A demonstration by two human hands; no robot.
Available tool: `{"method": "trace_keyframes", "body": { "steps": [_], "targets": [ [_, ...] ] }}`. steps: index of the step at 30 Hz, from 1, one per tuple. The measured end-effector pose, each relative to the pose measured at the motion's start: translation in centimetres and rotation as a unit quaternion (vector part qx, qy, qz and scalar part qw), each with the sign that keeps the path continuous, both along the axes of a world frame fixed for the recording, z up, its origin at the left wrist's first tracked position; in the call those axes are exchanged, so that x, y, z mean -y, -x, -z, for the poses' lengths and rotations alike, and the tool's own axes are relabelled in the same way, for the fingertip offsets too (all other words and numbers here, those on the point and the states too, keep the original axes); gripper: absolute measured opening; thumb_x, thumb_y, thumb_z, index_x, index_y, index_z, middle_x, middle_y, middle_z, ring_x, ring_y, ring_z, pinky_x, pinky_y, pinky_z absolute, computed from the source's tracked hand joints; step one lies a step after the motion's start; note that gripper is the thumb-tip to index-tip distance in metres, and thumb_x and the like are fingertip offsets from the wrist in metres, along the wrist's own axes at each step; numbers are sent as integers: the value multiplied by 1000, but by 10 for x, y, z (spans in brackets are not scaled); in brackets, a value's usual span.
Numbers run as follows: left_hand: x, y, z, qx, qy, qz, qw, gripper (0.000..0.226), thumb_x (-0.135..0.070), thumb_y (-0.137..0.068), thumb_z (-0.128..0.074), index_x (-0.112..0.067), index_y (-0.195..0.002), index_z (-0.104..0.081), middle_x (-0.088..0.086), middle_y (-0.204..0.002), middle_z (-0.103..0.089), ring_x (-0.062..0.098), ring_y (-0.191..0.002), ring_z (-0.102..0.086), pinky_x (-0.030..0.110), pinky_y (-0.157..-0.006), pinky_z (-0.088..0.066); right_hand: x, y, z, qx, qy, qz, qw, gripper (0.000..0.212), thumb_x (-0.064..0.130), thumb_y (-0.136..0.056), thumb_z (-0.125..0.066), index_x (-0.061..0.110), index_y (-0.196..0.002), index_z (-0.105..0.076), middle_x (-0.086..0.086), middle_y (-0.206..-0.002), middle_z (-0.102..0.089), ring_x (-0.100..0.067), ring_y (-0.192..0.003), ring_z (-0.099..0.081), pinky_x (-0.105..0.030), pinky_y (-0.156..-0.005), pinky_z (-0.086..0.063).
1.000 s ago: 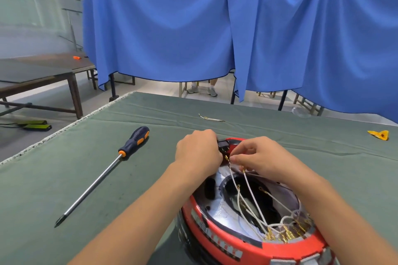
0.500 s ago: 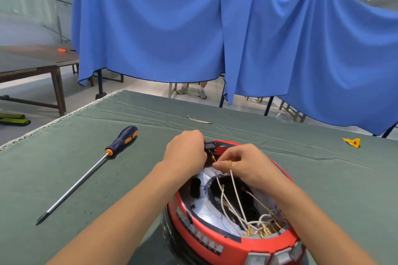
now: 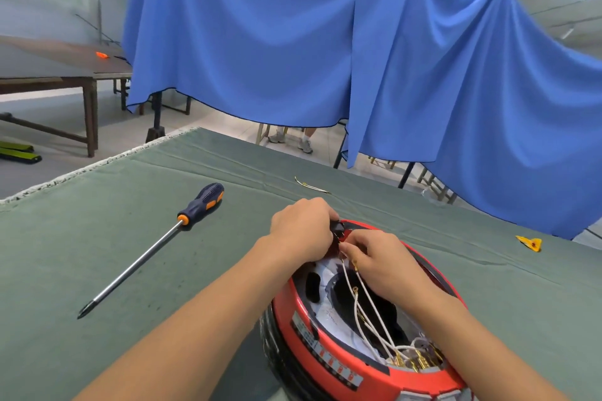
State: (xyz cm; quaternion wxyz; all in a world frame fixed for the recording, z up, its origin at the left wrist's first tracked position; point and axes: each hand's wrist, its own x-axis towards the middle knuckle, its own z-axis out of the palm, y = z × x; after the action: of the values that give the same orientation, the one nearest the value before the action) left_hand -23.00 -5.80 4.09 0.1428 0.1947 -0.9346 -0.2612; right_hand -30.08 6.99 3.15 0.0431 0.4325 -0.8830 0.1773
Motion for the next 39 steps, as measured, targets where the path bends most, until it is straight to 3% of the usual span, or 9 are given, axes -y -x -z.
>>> {"method": "trace_keyframes", "body": {
  "steps": [6,12,20,39],
  "targets": [
    [9,-1,2,-18,-29,14,999,42,-11,-85,-50,-40,-109,-68,-3,-114,-67,25,-105,-58,30,-75,-45,0,1,4,-2,22,11,1000,19,26,-95,-54,22,-81,-66,8,-75,-65,-15,-76,-58,-32,-71,-47],
    [10,1,8,-34,-40,4,999,44,-16,-87,-51,-45,-118,-63,-6,-122,-64,24,-111,-56,26,-74,-37,1,-1,5,-31,52,35,998,16,24,-91,-56,22,-79,-67,9,-73,-64,-15,-75,-57,-31,-68,-44],
    [9,1,8,-46,-47,-2,998,43,-14,-86,-51,-42,-115,-65,-6,-121,-65,24,-110,-57,26,-73,-39,-2,-2,4,-29,33,71,996,16,26,-89,-60,22,-84,-75,3,-80,-72,-19,-78,-62,-33,-72,-51],
    [10,2,9,-45,-62,-4,997,41,-15,-87,-52,-41,-117,-64,-5,-120,-65,23,-108,-57,27,-75,-41,0,-3,6,-26,42,42,998,18,28,-90,-59,19,-83,-74,2,-76,-70,-19,-73,-61,-32,-69,-48]
  ]
}}
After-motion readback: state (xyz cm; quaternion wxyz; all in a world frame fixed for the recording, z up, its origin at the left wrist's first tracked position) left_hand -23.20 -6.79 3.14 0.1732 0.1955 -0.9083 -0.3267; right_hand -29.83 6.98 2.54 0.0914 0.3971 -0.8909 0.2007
